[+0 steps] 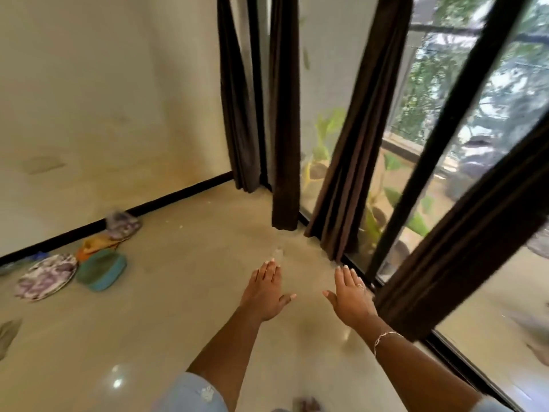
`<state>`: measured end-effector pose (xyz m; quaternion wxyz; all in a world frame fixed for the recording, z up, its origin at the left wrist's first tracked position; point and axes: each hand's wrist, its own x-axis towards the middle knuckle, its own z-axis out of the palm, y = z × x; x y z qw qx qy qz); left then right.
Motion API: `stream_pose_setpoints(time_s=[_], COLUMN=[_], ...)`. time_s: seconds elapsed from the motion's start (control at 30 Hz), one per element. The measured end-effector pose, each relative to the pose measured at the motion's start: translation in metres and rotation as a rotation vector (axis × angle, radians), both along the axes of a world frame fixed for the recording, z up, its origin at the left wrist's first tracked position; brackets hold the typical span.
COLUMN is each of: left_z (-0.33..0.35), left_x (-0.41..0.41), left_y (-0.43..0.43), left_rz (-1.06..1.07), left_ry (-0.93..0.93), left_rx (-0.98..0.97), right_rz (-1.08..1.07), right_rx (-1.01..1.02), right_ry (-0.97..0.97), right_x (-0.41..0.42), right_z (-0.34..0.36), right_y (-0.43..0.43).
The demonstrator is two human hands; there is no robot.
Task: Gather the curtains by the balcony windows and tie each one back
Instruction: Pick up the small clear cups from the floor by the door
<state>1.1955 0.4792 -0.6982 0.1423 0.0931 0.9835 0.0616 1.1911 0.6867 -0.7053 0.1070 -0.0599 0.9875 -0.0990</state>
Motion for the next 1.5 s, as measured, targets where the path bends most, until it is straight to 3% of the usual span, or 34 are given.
stream_pose_setpoints(time_s=[0.4,0.77,1.33,1.5], left_z=[-0.02,-0.017,-0.076,-0.114], left_x=[-0.172,-0.337,-0.589,-0.629], left_y=[-0.078,-0.073,-0.12,-0.141], left_rz=[0.084,0.051,-0.32,-0.315], left_ry=[-0.116,-0.127,-0.268,-0.291], left_rx=[-0.049,0.03,0.069,0.129], right_rz=[0.15,0.17,-0.322,-0.427], right_rx=[0.02,0.029,-0.157,-0.167], right_ry=[-0.11,-0.141,-0.283,-0.284], right_x=[-0.199,-0.34,-0.489,-0.515], right_z=[-0.023,-0.022,-0.07,-0.102], right_y=[-0.067,-0.077,-0.136,-0.153])
